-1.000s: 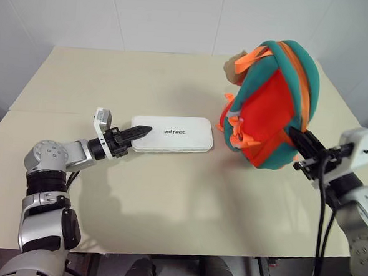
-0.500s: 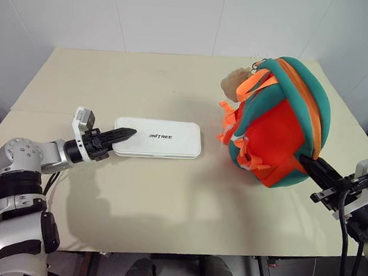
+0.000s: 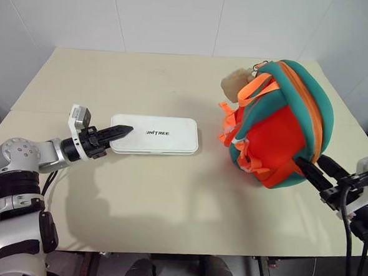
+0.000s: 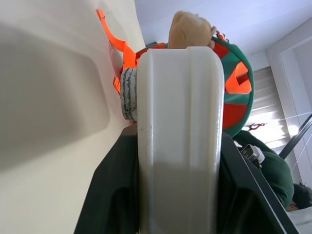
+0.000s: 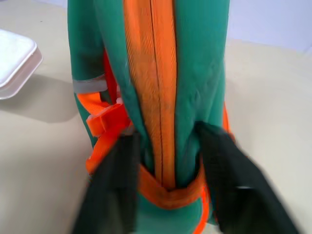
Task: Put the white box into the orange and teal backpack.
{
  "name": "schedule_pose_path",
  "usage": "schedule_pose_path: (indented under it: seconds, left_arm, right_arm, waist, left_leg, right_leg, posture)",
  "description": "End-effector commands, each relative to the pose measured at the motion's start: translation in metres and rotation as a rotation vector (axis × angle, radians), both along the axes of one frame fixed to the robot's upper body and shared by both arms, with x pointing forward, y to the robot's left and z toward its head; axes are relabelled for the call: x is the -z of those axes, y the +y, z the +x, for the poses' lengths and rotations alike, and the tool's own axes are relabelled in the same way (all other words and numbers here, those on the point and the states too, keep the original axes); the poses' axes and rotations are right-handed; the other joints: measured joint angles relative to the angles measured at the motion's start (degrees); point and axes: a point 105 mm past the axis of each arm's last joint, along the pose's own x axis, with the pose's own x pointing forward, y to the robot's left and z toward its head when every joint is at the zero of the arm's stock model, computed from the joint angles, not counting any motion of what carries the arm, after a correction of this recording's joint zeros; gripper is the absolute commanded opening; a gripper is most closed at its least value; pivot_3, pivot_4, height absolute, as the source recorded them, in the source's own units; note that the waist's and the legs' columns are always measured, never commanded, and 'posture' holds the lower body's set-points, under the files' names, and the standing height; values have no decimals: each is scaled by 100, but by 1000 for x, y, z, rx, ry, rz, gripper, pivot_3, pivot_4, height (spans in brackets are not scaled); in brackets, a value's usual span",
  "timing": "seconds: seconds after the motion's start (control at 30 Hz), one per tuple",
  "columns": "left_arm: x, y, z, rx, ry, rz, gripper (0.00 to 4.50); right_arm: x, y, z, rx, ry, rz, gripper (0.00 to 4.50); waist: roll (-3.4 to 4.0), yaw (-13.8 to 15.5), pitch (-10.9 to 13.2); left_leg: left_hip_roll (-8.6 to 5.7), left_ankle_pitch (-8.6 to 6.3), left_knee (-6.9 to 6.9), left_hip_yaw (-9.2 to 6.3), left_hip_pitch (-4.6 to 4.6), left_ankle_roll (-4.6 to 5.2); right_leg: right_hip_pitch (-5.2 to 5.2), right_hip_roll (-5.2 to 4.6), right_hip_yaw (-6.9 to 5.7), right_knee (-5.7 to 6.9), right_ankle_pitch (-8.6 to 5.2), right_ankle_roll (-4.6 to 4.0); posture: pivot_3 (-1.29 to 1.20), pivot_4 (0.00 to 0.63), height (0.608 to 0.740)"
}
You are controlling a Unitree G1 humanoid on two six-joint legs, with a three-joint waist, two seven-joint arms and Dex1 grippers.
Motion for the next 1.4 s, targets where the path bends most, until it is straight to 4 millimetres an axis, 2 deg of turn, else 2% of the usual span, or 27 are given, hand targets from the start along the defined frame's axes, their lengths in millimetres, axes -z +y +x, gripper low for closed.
schedule_pose_path:
  seconds: [0.03,0.1,0.13,0.3,0.4,0.5,0.67,0.8,0.93,1.07,1.4]
  left_arm:
    - [-14,-2,5,13,-64,-18,1336]
    - [-13,-5,7,25,-65,-19,1336]
    - [-13,-6,8,30,-65,-21,1336]
    - [-12,-13,15,52,-71,-31,1336]
    - [-11,-16,18,62,-72,-30,1336]
    - [-10,-19,20,74,-74,-31,1336]
    - [-11,-23,22,84,-77,-51,1336]
    - [-6,-23,22,78,-65,-58,1336]
    - [-7,-19,18,72,-63,-65,1336]
    - [-3,-12,14,46,-55,-45,1336]
    - [2,-9,5,12,-55,-42,1336]
  right_arm:
    - [-15,4,-12,-15,-49,-48,3637]
    - [-14,4,-18,-19,-33,-63,4355]
    - [-13,4,-21,-19,-23,-70,4495]
    - [-3,5,-43,-50,85,-107,4500]
    - [6,12,-56,-94,173,-111,4500]
    - [16,27,-69,-179,258,-90,4500]
    - [24,59,-72,-305,293,12,4500]
    - [25,79,-60,-393,266,54,4500]
    - [21,93,-23,-397,155,67,4500]
    - [30,99,5,-367,132,37,4500]
    - [22,104,70,-212,-19,33,4500]
  waist:
    - [-1,6,-1]
    - [-2,15,-1]
    - [-2,19,-1]
    - [-3,117,-1]
    - [-5,125,-1]
    - [-6,125,0]
    - [-17,104,-1]
    - [-20,109,0]
    - [-29,103,0]
    - [-29,116,0]
    - [-29,115,0]
  left_leg:
    - [0,0,0,0,0,0]
    - [0,0,2,-1,0,0]
    - [-1,0,2,-1,0,0]
    - [1,-3,0,-1,-3,5]
    - [-1,-3,3,-1,-1,6]
    - [1,-3,4,-2,2,6]
    - [3,-3,8,-2,5,6]
    - [8,-3,8,-2,9,5]
    - [6,-2,11,-4,6,4]
    - [7,-2,4,-6,6,3]
    - [8,0,2,-7,-8,-2]
  right_leg:
    - [0,0,-1,-3,0,0]
    - [4,0,-2,-2,0,0]
    - [4,0,-2,-2,0,0]
    - [8,2,-7,-6,0,0]
    - [13,0,-7,-9,0,1]
    - [14,1,-8,-22,0,0]
    - [17,1,-8,-22,1,-1]
    - [16,4,-8,-20,2,-5]
    - [14,3,-9,-19,3,-5]
    - [7,4,-11,-17,1,-10]
    - [-6,5,-13,5,2,-8]
  posture:
    - [0,150,740]
    - [0,150,740]
    - [0,150,740]
    - [0,150,740]
    - [0,150,740]
    - [0,150,740]
    - [0,150,740]
    - [0,150,740]
    - [0,150,740]
    - [0,150,740]
    - [0,150,740]
